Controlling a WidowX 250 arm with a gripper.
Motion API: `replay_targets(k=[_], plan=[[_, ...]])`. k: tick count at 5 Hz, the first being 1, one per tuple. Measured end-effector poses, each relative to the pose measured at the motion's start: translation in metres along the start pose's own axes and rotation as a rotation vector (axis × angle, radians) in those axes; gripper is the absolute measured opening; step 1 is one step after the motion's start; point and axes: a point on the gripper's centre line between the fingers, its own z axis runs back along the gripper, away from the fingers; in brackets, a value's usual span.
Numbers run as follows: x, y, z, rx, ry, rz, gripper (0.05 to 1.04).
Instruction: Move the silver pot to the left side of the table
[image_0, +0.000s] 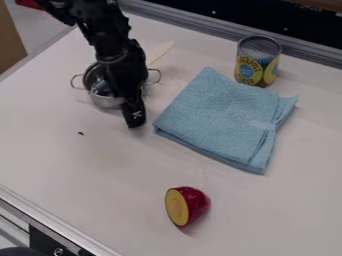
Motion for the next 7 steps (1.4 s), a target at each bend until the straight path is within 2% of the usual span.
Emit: replay_targets(k=[2, 3, 4, 5, 6, 7], plan=[[-0.001, 0.004, -0.001, -0.053, 0.018, 0.037, 0.42], [0.0, 0.009, -0.003, -0.034, 0.046, 0.085, 0.184], [-0.001, 0.012, -0.004, 0.002, 0.053, 0.152, 0.088], [-0.002, 0.016, -0.002, 0.051, 0.033, 0.227, 0.071], [-0.005, 0.019, 0.0, 0.072, 0.052, 0.318, 0.068], [-0.013, 0.023, 0.002, 0.128, 0.092, 0.442, 0.067]])
